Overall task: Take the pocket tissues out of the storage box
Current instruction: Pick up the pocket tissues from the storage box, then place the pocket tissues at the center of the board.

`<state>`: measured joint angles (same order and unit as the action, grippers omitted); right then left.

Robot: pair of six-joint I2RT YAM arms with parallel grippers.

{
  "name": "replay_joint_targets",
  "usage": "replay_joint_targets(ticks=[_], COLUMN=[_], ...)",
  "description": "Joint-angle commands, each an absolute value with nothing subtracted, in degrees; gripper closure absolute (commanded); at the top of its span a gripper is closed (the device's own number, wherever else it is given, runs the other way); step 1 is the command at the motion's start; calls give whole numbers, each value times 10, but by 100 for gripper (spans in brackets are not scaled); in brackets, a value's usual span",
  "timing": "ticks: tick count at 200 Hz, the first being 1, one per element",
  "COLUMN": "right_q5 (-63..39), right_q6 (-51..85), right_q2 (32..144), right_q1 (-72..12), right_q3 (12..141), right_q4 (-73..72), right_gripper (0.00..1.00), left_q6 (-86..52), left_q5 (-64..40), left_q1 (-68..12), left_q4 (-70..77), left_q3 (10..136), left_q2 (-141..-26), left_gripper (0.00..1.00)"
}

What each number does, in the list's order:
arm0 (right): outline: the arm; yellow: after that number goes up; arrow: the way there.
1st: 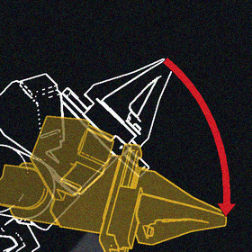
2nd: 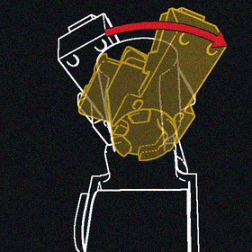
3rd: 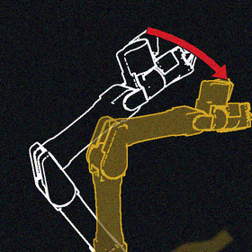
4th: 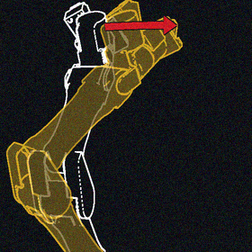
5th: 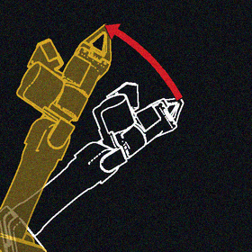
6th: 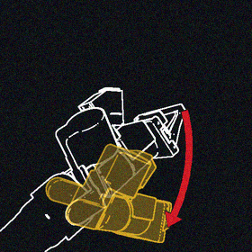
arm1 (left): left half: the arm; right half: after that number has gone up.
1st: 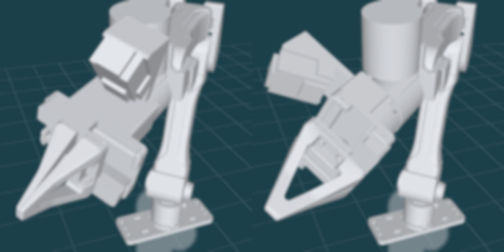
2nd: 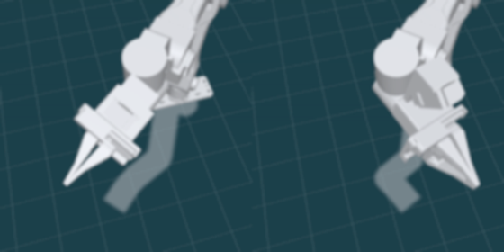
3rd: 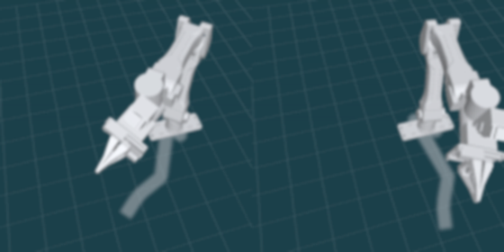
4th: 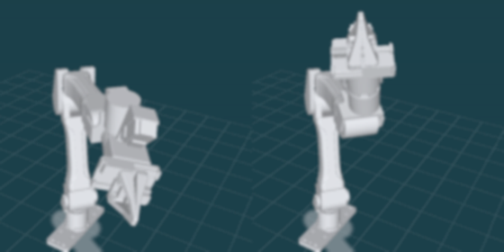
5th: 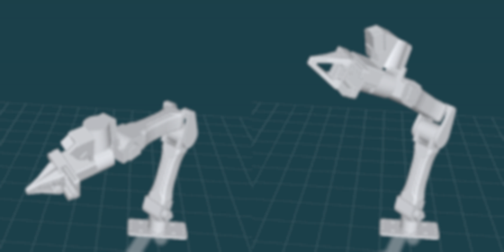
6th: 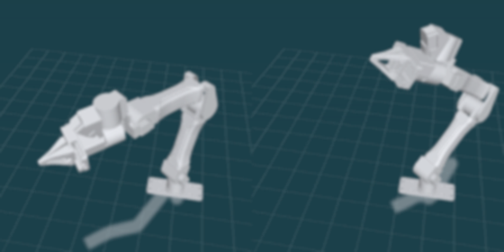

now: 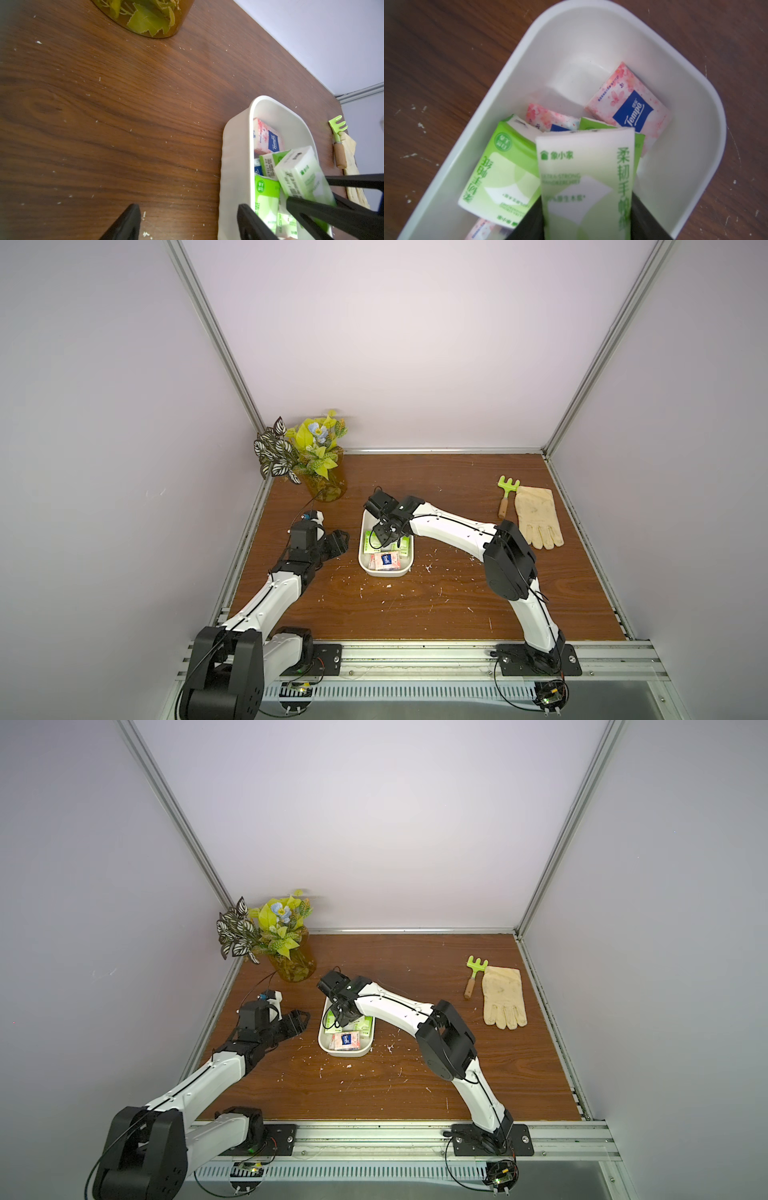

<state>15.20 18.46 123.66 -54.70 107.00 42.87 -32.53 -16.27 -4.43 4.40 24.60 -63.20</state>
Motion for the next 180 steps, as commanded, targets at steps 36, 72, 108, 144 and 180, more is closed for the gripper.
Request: replay_joint_targets(ticks=[36, 72, 108, 144, 180], right_q5=[157, 126, 116, 151, 149], right_q6=[224, 298, 311, 294, 303], right_q2=[1136, 1108, 1132, 1203, 1256], right_q1=[-500, -428, -371, -360, -349], right_q3=[1039, 965, 932, 983, 1021], right_q4=[377, 300, 266, 297, 312], right_gripper=[46, 54, 55, 54, 54], left_q6=[-319, -326, -327, -329, -331], left_q5=[-158, -155, -155, -156, -160], left_q1=[-39, -39, -39, -39, -39], left_q4=[36, 42, 41, 42, 47], left_q3=[259, 251, 247, 242, 236], left_q2=[-632, -623, -615, -615, -619], left_gripper=[30, 30, 30, 30, 30])
